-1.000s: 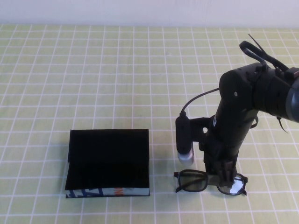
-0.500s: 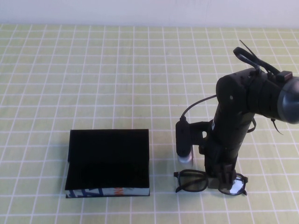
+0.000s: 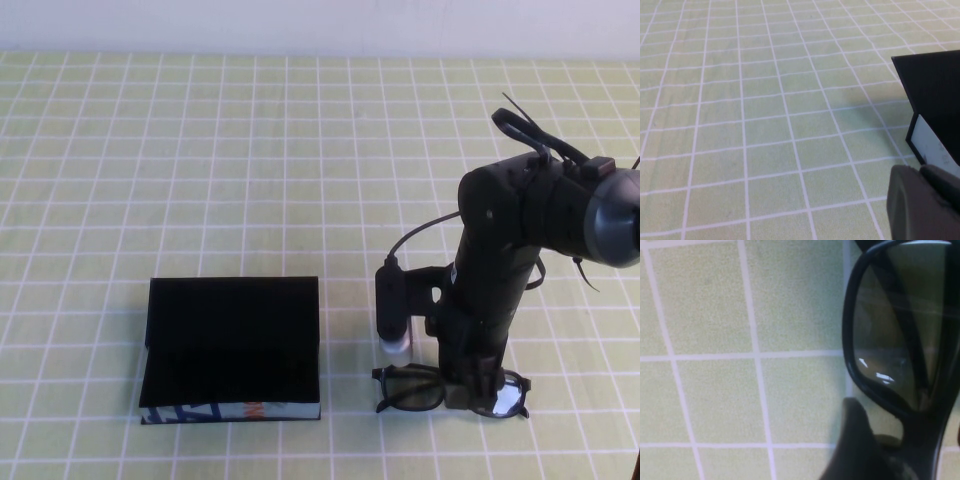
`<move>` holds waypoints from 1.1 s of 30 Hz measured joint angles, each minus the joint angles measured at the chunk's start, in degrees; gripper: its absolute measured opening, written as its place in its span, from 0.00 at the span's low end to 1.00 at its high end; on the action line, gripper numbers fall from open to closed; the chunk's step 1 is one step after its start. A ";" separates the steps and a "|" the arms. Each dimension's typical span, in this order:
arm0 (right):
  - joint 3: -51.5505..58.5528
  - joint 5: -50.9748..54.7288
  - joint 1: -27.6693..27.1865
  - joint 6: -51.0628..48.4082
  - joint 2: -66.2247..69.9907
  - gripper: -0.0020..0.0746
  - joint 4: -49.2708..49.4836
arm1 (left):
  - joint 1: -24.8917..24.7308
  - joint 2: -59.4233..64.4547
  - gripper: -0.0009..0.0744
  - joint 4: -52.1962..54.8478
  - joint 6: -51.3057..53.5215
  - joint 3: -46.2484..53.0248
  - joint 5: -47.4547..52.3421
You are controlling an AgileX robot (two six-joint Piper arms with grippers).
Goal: Return glasses to glasses case
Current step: Pick up the glasses from the table
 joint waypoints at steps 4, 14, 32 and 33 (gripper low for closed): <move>0.00 0.38 0.00 0.00 0.00 0.52 0.00 | 0.00 0.00 0.01 0.00 0.00 0.00 0.00; 0.00 1.69 0.00 0.00 0.00 0.40 0.00 | 0.00 0.00 0.01 0.00 0.00 0.00 0.00; 0.00 2.67 0.00 1.05 0.00 0.20 0.27 | 0.00 0.00 0.01 0.00 0.00 0.00 0.00; 0.00 2.77 0.00 1.05 0.00 0.18 0.36 | 0.00 0.00 0.01 0.00 0.00 0.00 0.00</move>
